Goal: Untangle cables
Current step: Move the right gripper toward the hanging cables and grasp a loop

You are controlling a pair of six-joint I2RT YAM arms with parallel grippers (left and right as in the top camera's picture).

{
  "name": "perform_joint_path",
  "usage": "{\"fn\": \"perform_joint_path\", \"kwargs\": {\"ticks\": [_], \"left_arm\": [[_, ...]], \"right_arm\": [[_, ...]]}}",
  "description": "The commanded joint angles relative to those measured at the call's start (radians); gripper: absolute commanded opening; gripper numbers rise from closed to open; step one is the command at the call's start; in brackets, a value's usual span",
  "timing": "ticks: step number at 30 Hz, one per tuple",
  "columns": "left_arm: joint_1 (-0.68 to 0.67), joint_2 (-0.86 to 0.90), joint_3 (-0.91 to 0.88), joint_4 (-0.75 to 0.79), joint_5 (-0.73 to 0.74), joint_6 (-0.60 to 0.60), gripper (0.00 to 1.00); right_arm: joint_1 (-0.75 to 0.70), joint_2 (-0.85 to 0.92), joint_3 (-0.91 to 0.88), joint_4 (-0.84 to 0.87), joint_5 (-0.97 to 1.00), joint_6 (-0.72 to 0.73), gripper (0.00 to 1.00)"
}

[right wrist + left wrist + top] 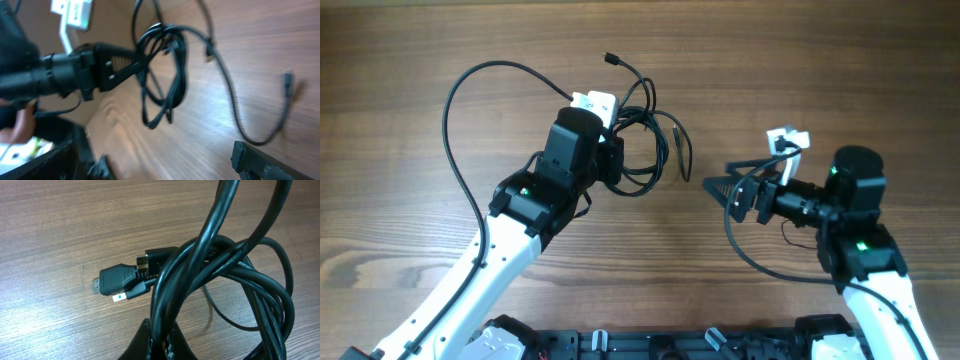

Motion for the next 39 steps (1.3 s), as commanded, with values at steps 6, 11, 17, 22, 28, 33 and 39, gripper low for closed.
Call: {"fn": "perform_joint_path", "kwargs": {"ticks": [6, 11, 17, 22, 28, 33, 39], "left_arm": [[-0.016, -0.019, 0.012, 0.011, 0.042, -0.047, 0.04], [-0.071, -0.019, 0.012, 0.025, 0.043, -0.047, 0.04], [-0.107, -0.019, 0.012, 0.049, 0.043, -0.047, 0.04], [-0.107, -0.019, 0.012, 0.047, 0.043, -0.043, 0.04], [-0.107, -0.014, 0.012, 0.045, 0.043, -0.043, 0.04], [-0.127, -0.013, 0.012, 0.045, 0.043, -0.043, 0.04], [-0.139, -0.013, 0.012, 0.048, 0.043, -0.043, 0.04]], "right_arm": [[0.166, 0.055, 0.044, 0.185, -0.021, -0.023, 1.00], [0.175, 0.084, 0.044, 0.181, 0.080, -0.005, 1.00], [0.175, 0.210, 0.044, 0.175, 0.188, -0.024, 1.00], [0.175, 0.246, 0.044, 0.232, 0.192, -0.027, 0.98], [0.175, 0.246, 0.044, 0.314, 0.195, -0.051, 0.79], [0.175, 0.246, 0.044, 0.314, 0.204, -0.101, 0.52], [0.175, 0.248, 0.044, 0.313, 0.233, -0.101, 0.40]]}}
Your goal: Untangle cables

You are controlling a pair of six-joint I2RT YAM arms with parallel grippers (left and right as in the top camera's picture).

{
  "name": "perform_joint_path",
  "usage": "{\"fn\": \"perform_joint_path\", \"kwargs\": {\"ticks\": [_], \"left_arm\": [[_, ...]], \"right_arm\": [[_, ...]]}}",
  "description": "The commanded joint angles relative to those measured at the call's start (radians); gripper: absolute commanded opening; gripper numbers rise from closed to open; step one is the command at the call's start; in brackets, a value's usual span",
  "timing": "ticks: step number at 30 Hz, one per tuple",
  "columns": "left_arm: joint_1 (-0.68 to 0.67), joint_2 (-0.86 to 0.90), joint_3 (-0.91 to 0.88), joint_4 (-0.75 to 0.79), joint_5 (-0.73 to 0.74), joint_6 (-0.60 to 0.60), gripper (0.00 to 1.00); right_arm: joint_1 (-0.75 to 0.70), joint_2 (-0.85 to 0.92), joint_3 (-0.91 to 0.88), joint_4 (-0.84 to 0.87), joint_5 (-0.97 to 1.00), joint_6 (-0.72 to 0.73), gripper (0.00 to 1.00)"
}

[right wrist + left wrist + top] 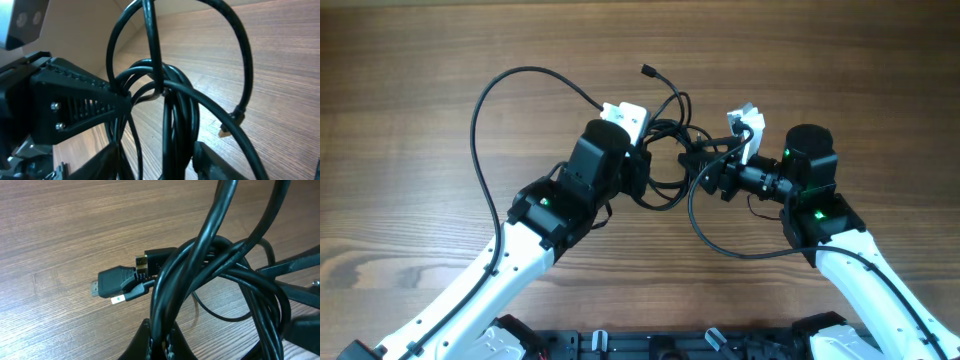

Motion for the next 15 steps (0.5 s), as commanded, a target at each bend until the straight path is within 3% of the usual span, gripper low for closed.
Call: {"fn": "perform_joint_path", "kwargs": {"ticks": [1, 10, 15], "left_arm": [[-0.006, -0.013, 0.012, 0.014, 0.013, -0.010, 0.04], [-0.006, -0.013, 0.012, 0.014, 0.012, -0.010, 0.04], [-0.006, -0.013, 0.012, 0.014, -0.003, -0.011, 0.04]], "right_arm": [[0.006, 0.007, 0.022, 0.000, 0.026, -0.019, 0.37], [0.006, 0.028, 0.022, -0.001, 0.028, -0.019, 0.04], [0.006, 0.028, 0.022, -0.002, 0.023, -0.016, 0.04]]}}
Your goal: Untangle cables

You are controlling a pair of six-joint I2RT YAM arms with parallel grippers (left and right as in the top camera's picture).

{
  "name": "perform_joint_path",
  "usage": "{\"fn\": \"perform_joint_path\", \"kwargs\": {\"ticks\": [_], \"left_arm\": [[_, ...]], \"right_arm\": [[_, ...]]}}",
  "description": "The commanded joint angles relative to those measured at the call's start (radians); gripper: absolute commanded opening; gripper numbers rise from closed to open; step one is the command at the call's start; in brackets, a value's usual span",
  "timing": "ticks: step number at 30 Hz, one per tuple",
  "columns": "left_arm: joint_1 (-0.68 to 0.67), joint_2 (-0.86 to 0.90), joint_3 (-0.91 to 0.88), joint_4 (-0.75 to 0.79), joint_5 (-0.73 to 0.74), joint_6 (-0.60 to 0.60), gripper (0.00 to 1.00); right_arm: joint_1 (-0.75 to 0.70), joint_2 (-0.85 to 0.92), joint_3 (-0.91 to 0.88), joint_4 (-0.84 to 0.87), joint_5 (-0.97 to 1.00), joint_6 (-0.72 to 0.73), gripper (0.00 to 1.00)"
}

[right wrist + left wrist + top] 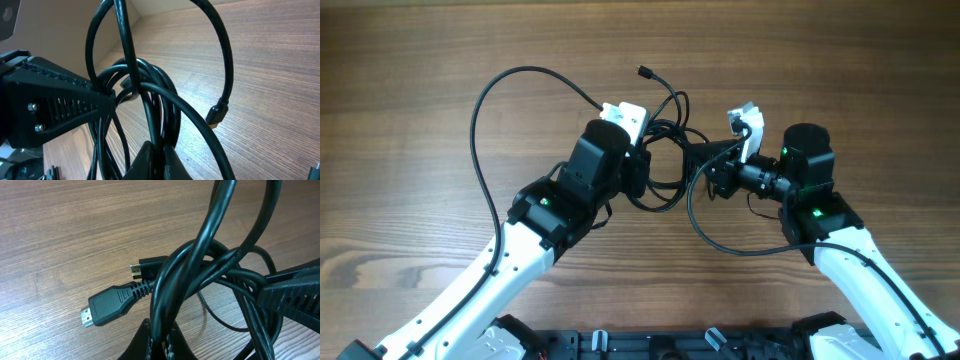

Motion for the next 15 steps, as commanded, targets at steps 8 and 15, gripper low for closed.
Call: {"fn": "perform_joint_path", "kwargs": {"ticks": [8, 15], "left_arm": [[-0.006, -0.013, 0.012, 0.014, -0.163, -0.130, 0.04], [-0.006, -0.013, 0.012, 0.014, -0.264, -0.172, 0.04]], "right_arm": [[0.006, 0.007, 0.022, 0.003, -0.058, -0.007, 0.04], [0.006, 0.007, 0.022, -0.002, -0.093, -0.009, 0.04]]}}
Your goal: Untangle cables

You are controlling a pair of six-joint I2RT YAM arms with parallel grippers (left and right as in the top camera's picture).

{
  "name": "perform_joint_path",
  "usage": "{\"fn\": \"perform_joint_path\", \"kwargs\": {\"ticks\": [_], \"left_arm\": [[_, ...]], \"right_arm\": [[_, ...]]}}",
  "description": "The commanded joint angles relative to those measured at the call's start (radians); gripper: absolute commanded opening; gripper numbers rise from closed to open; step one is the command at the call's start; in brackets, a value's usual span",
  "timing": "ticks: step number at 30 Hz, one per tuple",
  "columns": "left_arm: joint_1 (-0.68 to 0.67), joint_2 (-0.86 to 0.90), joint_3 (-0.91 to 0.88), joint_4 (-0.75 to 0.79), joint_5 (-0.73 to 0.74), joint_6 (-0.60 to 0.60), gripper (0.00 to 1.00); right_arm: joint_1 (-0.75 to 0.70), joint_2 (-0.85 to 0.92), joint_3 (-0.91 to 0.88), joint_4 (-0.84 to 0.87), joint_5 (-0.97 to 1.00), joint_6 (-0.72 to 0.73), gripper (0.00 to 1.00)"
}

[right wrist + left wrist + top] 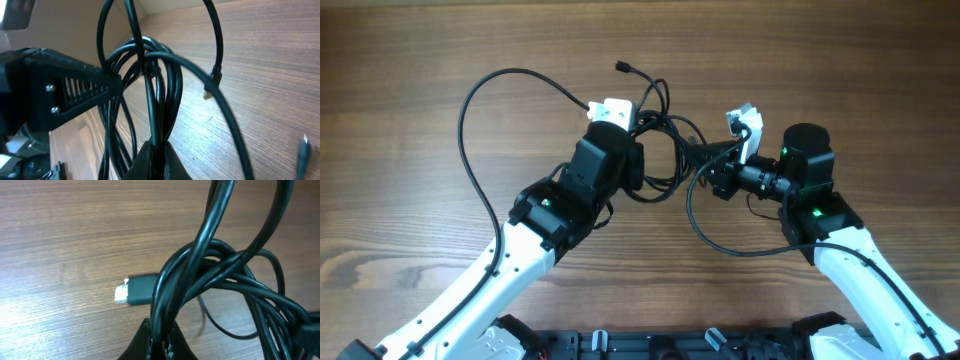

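A knot of black cables (660,155) hangs between my two arms above the wooden table. My left gripper (638,165) is shut on a bundle of strands (172,295) on the knot's left side. My right gripper (695,158) is shut on a single strand (150,105) on its right side. One long cable loops far to the left (470,130). Another loop (715,240) sags below my right arm. A plug end (137,291) lies on the table under the knot, and a small connector (621,67) sticks up at the back.
The wooden table (400,60) stretches around both arms. A black rail (650,345) runs along the front edge. A loose cable tip (304,150) lies on the wood at the right wrist view's edge.
My left gripper and its held bundle have shifted a little left and back, widening the knot between the arms. The long left loop swung left. The right gripper stayed put.
At first my left gripper held the knot while my right arm sat apart at the right, open. The arms then came together, the right jaws around the knot. Then the right gripper was shut on a strand, and now the left has drawn away.
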Motion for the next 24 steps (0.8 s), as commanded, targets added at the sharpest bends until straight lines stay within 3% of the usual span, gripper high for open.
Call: {"fn": "perform_joint_path", "kwargs": {"ticks": [1, 7, 14, 24], "left_arm": [[0.000, -0.013, 0.012, 0.014, -0.127, -0.054, 0.04], [0.000, -0.013, 0.012, 0.011, -0.228, -0.147, 0.04], [0.000, -0.013, 0.012, 0.011, -0.240, -0.174, 0.04], [0.020, -0.013, 0.012, -0.024, -0.316, -0.385, 0.04]], "right_arm": [[0.006, 0.007, 0.022, -0.003, -0.057, -0.009, 0.04], [0.006, 0.007, 0.022, -0.011, -0.065, -0.010, 0.04], [0.006, 0.007, 0.022, -0.022, -0.064, -0.009, 0.04], [0.006, 0.007, 0.022, -0.021, -0.048, 0.029, 0.04]]}}
